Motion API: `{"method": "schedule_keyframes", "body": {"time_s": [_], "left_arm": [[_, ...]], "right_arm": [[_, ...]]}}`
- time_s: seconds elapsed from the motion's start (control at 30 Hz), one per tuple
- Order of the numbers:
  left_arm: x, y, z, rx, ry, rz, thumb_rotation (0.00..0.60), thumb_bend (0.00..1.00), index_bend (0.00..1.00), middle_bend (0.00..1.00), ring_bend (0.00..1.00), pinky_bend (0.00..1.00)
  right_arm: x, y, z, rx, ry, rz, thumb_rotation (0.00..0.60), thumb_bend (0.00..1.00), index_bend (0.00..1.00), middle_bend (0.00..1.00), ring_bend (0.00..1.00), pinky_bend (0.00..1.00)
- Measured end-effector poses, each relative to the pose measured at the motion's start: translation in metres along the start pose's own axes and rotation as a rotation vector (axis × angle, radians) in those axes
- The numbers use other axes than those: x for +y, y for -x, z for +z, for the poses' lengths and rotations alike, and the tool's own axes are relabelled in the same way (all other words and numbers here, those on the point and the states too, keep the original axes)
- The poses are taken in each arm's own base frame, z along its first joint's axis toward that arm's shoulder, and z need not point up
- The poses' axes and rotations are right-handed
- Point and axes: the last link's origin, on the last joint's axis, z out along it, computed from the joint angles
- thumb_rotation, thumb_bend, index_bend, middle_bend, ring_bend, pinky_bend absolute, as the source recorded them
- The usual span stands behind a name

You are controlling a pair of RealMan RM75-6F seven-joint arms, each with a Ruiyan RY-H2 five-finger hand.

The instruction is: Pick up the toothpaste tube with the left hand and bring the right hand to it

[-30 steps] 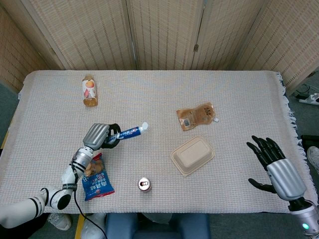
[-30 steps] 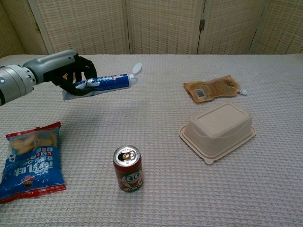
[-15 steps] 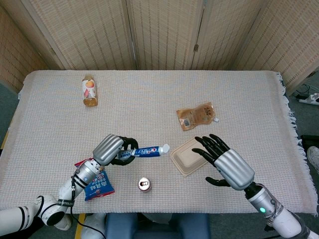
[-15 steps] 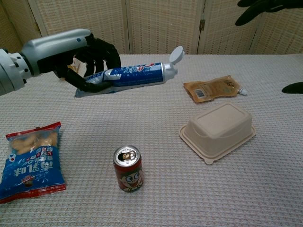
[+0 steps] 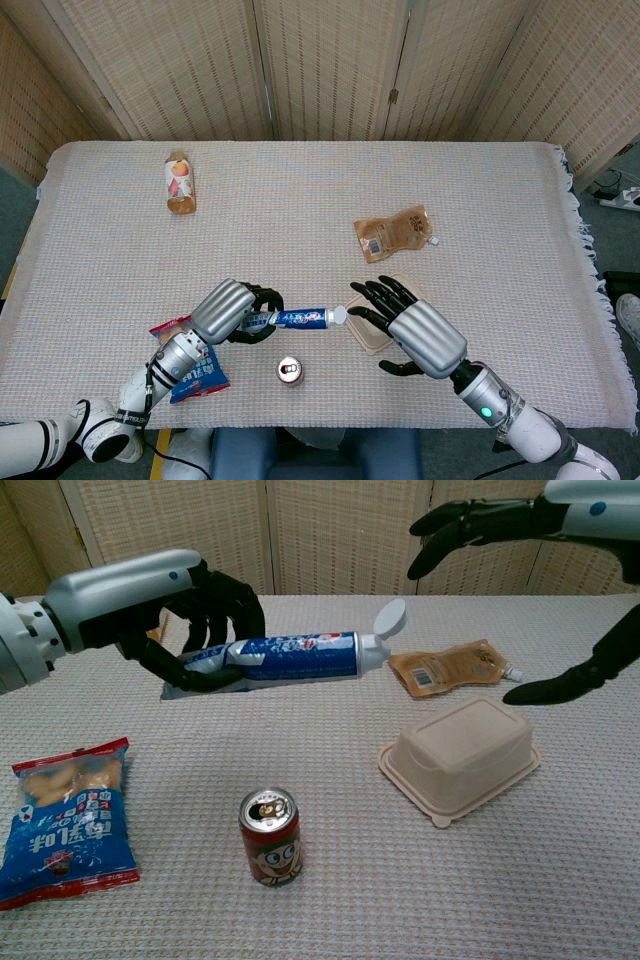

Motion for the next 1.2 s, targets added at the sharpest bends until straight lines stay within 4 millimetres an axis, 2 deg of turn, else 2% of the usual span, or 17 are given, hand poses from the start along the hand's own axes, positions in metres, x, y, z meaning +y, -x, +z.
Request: {"method": "schedule_keyframes", "body": {"time_s": [0.37, 0.87, 1.2], "left_arm": [[0.004, 0.002, 0.001, 0.003, 0.004, -0.005, 0.6, 0.8, 0.75, 0.78, 0.7, 0.72], [0.003, 0.0, -0.006, 0.017, 0.015, -0.042, 0.6, 0.8, 0.75, 0.78, 0.7, 0.72], [0.006, -0.002, -0.005, 0.041, 0.02, -0.107, 0.6, 0.8, 0.75, 0.78, 0.7, 0.72]], "right_arm": [[-0.007, 0.008, 0.015, -0.041, -0.011, -0.006, 0.6, 0.25, 0.21, 0.05, 0.02, 0.0], [0.007, 0.015, 0.008, -0.073, 0.06, 0.001, 0.6, 0.25, 0.21, 0.05, 0.02, 0.0], [0.006, 0.021, 0.013, -0.072, 0.049, 0.042, 0.6, 0.25, 0.21, 0.05, 0.02, 0.0]]}}
